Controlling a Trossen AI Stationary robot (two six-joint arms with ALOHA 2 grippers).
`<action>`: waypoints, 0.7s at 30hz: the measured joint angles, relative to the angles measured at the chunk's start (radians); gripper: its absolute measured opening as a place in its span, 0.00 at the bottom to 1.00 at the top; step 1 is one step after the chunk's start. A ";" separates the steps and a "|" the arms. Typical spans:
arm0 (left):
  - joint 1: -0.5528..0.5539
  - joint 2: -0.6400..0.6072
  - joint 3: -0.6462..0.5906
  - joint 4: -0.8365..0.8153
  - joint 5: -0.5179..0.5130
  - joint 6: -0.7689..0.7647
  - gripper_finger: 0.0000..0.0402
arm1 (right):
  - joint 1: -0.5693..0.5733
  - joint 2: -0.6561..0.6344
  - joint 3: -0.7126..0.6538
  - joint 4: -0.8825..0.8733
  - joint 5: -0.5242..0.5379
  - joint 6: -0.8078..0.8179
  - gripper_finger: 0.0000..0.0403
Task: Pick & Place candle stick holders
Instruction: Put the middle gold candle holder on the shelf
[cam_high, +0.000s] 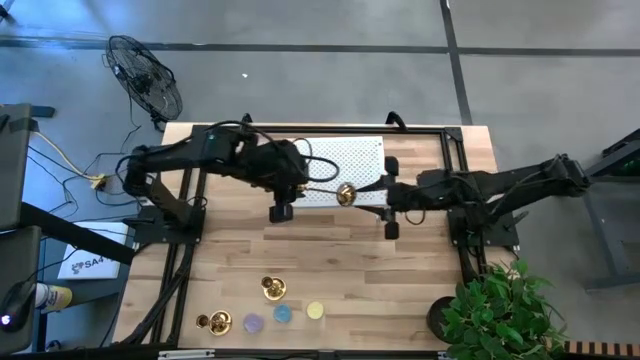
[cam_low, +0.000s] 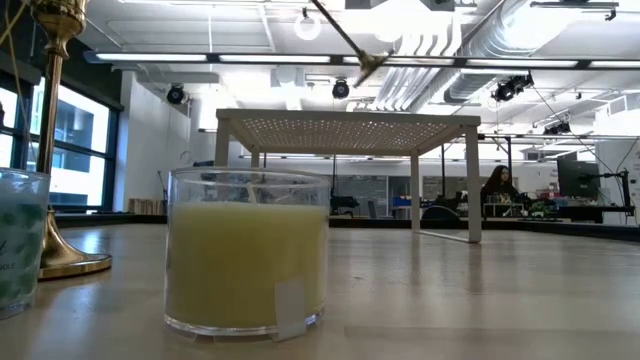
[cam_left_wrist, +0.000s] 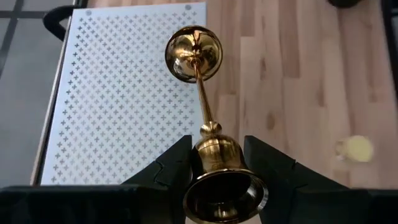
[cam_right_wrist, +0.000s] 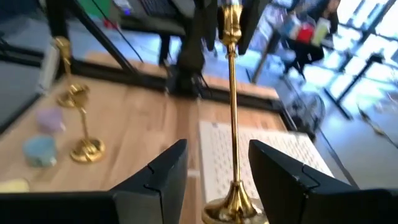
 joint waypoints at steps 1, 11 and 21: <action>0.004 0.008 0.000 0.003 -0.001 0.007 0.32 | 0.000 0.014 0.016 -0.029 0.018 0.005 0.41; 0.002 0.035 0.000 0.072 0.003 0.034 0.32 | 0.000 0.131 0.085 -0.091 0.061 0.026 0.41; 0.001 0.034 0.000 0.121 0.034 0.005 0.32 | 0.000 0.145 0.083 -0.086 0.087 0.031 0.41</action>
